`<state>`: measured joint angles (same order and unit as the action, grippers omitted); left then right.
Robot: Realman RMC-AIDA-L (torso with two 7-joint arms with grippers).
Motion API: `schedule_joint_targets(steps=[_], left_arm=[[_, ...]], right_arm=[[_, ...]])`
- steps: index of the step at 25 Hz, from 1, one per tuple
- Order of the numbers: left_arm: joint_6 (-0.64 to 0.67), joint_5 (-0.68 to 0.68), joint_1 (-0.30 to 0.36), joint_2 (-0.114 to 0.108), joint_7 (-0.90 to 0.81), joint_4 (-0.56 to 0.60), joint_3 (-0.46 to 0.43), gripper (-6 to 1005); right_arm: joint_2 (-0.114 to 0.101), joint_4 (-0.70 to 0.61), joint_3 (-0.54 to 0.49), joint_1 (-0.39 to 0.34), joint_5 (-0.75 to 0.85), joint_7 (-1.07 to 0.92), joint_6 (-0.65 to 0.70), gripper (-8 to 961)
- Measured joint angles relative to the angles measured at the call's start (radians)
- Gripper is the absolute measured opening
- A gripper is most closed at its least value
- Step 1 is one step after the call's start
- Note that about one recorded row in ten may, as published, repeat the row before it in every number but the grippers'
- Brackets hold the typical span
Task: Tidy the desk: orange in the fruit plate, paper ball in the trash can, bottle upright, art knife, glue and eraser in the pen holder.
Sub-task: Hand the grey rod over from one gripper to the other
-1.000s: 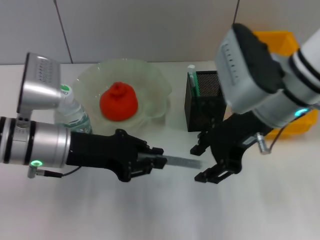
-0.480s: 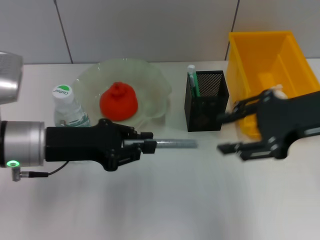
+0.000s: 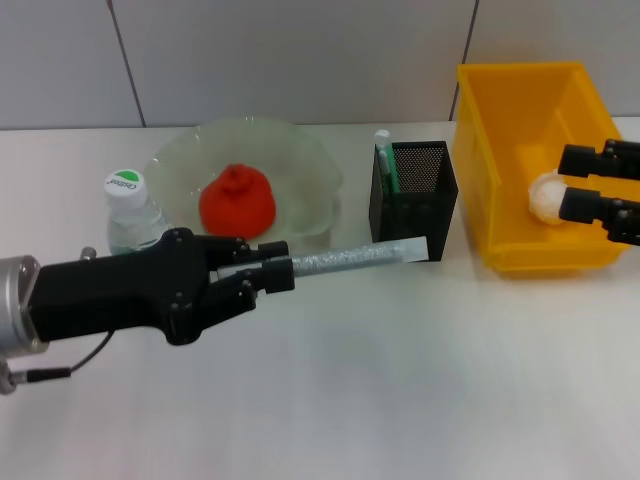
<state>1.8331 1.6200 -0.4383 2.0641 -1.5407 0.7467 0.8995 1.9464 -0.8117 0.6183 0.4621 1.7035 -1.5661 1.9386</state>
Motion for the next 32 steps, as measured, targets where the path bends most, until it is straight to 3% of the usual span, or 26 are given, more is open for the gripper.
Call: schedule_joint_targets(steps=[1,2,8,15,17,22,28,32], left_arm=[[0.0,0.0,0.0,0.0,0.0,0.0,0.0,212],[0.008,-0.007,0.0,0.001,0.003,-0.012,0.0,212],[0.029,-0.02,-0.004,0.003,0.02,-0.071,0.004,216],[0.026,-0.016,-0.023,0.004,0.052,-0.16,0.01,221],[0.026,-0.016,-0.023,0.004,0.052,-0.16,0.01,222],[0.023,-0.011,-0.029,0.002,0.067,-0.171,0.035,225],[0.009,-0.01,-0.033,-0.001,0.084,-0.188,0.037,229],[0.009,-0.009,-0.033,-0.001,0.085,-0.189,0.041,232]], right_arm=[[0.0,0.0,0.0,0.0,0.0,0.0,0.0,575],[-0.029,0.123,0.005,0.018,0.003,-0.028,0.012,575],[-0.045,0.214,0.022,0.027,0.009,-0.114,0.035,575],[-0.028,0.254,0.051,0.061,0.099,-0.178,0.021,574],[-0.011,0.272,0.051,0.089,0.131,-0.173,0.013,573],[0.008,0.282,0.05,0.119,0.157,-0.169,0.008,572],[0.014,0.299,0.063,0.14,0.166,-0.173,0.006,571],[0.028,0.305,0.08,0.157,0.167,-0.174,-0.003,570]])
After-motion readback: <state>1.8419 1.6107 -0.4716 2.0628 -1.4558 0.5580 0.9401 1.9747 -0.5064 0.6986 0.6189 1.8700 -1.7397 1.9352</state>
